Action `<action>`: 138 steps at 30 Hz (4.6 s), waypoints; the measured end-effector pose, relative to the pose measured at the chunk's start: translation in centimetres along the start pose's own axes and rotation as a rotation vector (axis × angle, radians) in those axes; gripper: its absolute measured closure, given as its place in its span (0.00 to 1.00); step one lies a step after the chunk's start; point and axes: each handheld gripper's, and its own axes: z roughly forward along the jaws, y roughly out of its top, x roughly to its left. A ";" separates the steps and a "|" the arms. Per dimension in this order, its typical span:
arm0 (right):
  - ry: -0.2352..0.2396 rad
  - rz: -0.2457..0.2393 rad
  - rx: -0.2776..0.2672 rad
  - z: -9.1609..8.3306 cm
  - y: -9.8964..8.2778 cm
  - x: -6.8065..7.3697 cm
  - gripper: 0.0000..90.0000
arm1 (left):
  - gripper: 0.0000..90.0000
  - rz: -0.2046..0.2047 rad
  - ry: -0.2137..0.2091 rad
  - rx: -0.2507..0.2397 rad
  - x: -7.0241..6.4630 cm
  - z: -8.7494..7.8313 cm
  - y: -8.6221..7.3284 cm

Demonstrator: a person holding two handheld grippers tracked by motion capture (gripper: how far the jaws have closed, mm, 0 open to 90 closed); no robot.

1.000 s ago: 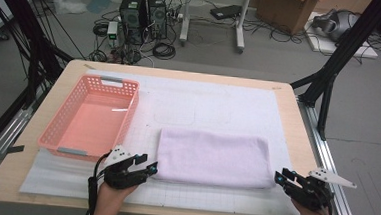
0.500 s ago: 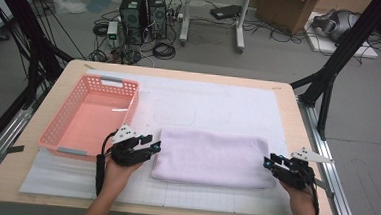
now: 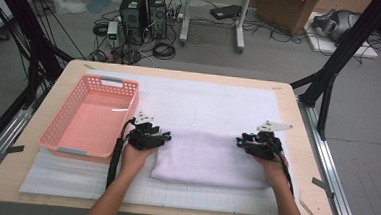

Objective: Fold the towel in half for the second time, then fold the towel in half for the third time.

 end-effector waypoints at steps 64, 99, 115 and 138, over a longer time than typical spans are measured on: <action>-0.134 0.073 -0.227 -10.6 -7.2 -1.4 0.21 | 0.28 0.153 -0.204 -0.230 -3.0 -5.5 -1.7; -0.093 0.058 -0.194 -9.3 -6.4 -0.4 0.21 | 0.35 0.128 -0.127 -0.056 -4.0 -6.6 -4.7; -0.070 0.029 -0.169 -8.6 -5.9 1.2 0.21 | 0.39 0.114 -0.043 0.075 -4.4 -6.5 -5.6; 0.003 -0.040 -0.135 -5.2 -2.6 4.0 0.20 | 0.86 0.059 -0.106 0.109 -4.9 -6.5 -5.6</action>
